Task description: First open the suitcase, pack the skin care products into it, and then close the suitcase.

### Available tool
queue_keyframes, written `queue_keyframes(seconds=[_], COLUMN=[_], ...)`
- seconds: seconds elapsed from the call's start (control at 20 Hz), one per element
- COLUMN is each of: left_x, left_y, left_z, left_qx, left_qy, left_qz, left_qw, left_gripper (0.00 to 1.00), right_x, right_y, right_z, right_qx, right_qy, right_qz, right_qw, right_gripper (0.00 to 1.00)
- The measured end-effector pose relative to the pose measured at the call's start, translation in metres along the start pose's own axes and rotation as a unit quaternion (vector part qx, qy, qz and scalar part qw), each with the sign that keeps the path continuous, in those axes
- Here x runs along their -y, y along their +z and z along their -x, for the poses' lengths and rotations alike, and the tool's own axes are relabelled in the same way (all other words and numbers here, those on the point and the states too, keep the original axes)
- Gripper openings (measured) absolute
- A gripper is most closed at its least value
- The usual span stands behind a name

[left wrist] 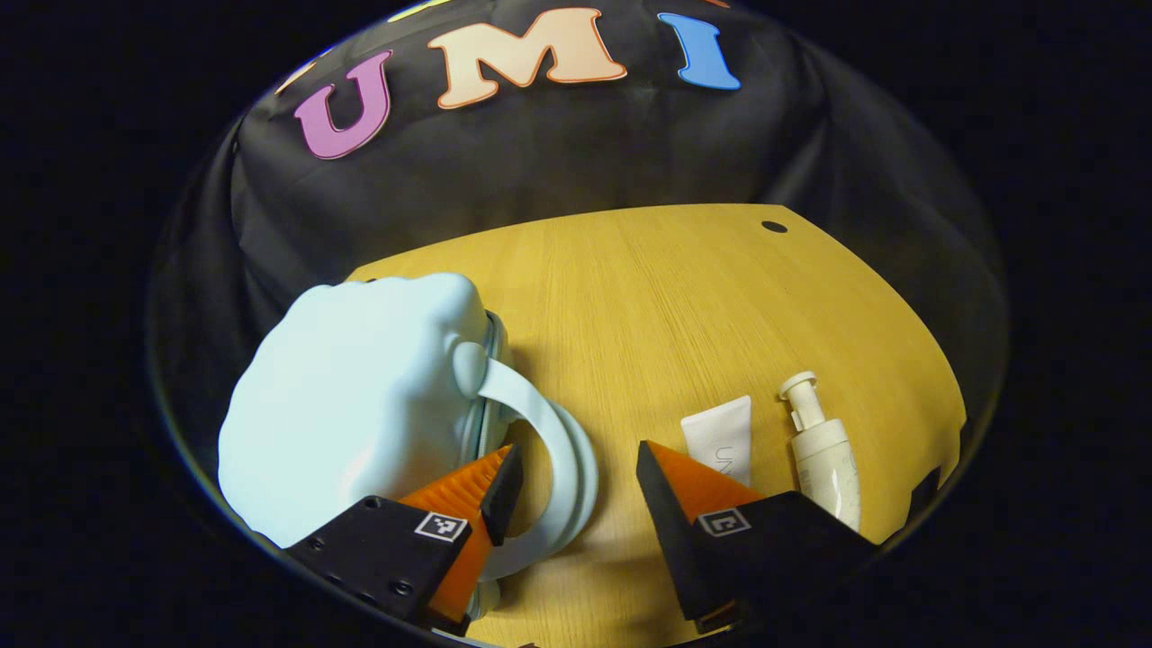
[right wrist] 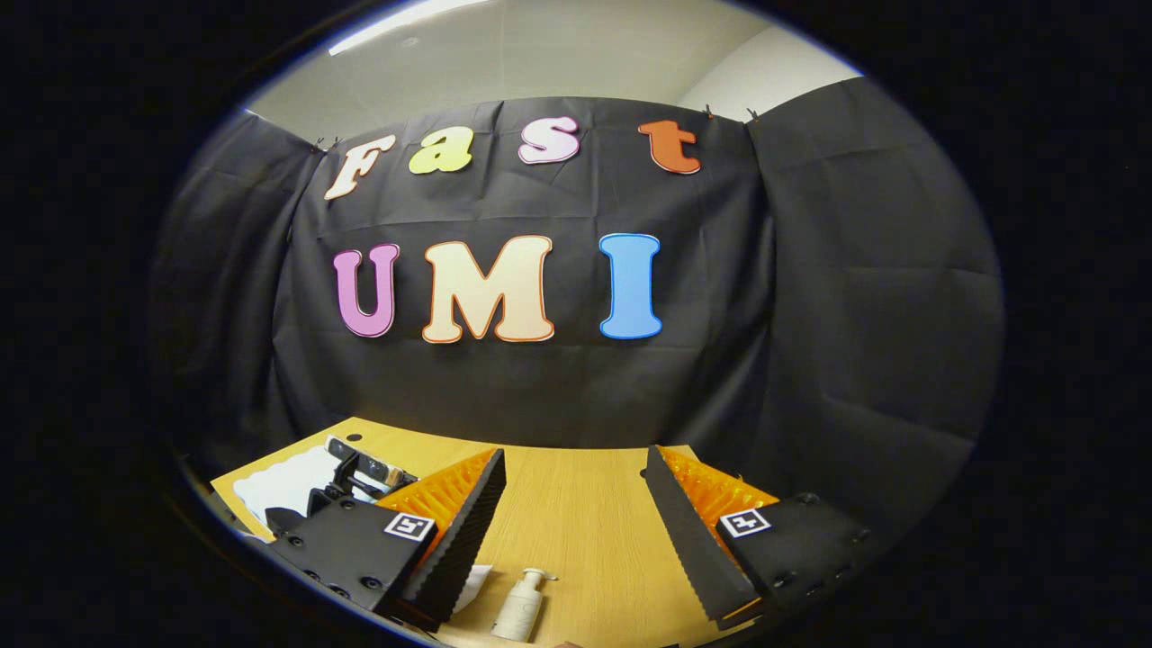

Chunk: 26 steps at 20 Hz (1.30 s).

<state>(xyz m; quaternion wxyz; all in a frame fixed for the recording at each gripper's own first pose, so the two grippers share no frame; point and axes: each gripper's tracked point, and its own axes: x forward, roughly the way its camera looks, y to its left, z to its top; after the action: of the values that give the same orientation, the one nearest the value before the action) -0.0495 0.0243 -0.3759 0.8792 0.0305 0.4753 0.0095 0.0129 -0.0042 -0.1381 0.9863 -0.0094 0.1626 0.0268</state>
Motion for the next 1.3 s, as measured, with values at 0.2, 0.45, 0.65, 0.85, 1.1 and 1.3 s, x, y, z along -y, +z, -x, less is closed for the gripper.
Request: queue_keyframes(seconds=[0.2,0.45,0.65,0.85,1.1,1.3], left_x=[-0.003,-0.008,-0.004,-0.013,-0.033,-0.062], left_y=[-0.004,-0.003,0.003,0.032,0.074,0.104], left_z=[-0.004,-0.003,0.002,0.019,0.053,0.083], left_qx=[-0.01,-0.019,-0.013,0.019,0.05,0.083], left_qy=[0.002,0.001,-0.01,-0.019,-0.023,-0.013], left_qz=[0.008,0.0,0.01,0.017,0.041,0.045], left_qw=[1.0,1.0,1.0,0.999,0.998,0.995], left_gripper=[0.31,0.1,0.05,0.0,0.0,0.0], right_x=[-0.001,-0.005,-0.006,-0.008,-0.018,-0.033], right_y=[-0.001,-0.003,0.0,0.001,0.0,0.0], right_z=[-0.004,-0.006,-0.006,-0.007,-0.012,-0.015], right_qx=[-0.001,-0.001,0.007,0.011,0.012,0.014], right_qy=[-0.003,0.002,0.007,0.012,0.025,0.039], right_qz=[0.003,0.007,0.011,0.009,-0.001,-0.004], right_qw=[1.0,1.0,1.0,1.0,1.0,0.999], right_gripper=[0.99,0.99,0.99,0.99,0.98,0.99])
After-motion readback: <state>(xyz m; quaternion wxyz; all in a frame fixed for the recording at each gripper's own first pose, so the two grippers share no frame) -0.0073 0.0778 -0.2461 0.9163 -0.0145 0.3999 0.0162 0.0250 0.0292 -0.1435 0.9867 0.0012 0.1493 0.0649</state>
